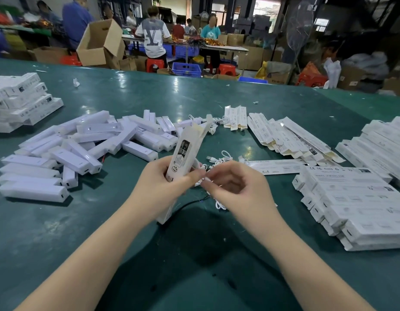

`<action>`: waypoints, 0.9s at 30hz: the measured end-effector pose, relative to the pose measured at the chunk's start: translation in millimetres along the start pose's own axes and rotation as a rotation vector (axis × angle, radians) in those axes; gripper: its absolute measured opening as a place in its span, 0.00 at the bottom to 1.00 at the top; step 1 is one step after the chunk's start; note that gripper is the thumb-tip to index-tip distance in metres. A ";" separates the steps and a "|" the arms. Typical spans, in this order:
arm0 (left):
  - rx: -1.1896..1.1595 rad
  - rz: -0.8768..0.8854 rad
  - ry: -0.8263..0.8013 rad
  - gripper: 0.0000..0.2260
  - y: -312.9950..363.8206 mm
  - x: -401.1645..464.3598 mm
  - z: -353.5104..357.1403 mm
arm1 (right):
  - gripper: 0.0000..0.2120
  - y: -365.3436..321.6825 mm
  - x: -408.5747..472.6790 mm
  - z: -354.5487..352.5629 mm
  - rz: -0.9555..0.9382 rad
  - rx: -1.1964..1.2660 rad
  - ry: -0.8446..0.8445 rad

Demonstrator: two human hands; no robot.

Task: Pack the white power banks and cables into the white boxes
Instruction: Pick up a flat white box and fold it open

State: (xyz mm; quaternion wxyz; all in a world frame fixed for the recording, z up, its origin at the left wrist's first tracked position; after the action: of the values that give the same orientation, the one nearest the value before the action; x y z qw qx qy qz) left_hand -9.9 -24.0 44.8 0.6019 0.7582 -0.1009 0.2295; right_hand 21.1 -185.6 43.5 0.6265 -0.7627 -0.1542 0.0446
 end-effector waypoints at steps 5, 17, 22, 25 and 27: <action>-0.060 0.031 0.013 0.04 4.9 -1.6 -2.1 | 0.17 4.9 -3.9 9.6 -0.105 -0.116 0.045; -0.068 -0.056 -0.258 0.08 7.8 -0.2 -9.1 | 0.25 -5.4 -6.6 -2.8 -0.010 -0.129 -0.255; -0.050 -0.067 -0.262 0.09 4.8 1.8 -12.9 | 0.19 -4.3 -6.7 -1.4 0.009 -0.058 -0.187; -0.073 -0.071 -0.252 0.08 4.7 2.0 -13.1 | 0.16 -1.0 -6.6 -1.7 0.008 -0.021 -0.143; -0.084 -0.084 -0.247 0.09 4.8 1.7 -13.7 | 0.15 0.0 -7.1 -1.2 0.023 -0.001 -0.152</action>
State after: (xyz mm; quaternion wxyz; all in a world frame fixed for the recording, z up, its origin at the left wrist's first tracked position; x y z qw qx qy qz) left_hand -13.6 -11.8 52.0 0.6253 0.7583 -0.1521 0.1044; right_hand 14.7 -188.8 42.9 0.6119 -0.7593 -0.1925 0.1096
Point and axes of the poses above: each hand's wrist, its own x-axis towards the middle knuckle, its own z-axis out of the palm, y = z × x, the point moved 1 cm from there along x, towards the middle knuckle, and after that the axes turned 15 degrees about z, right-handed, at the moved point
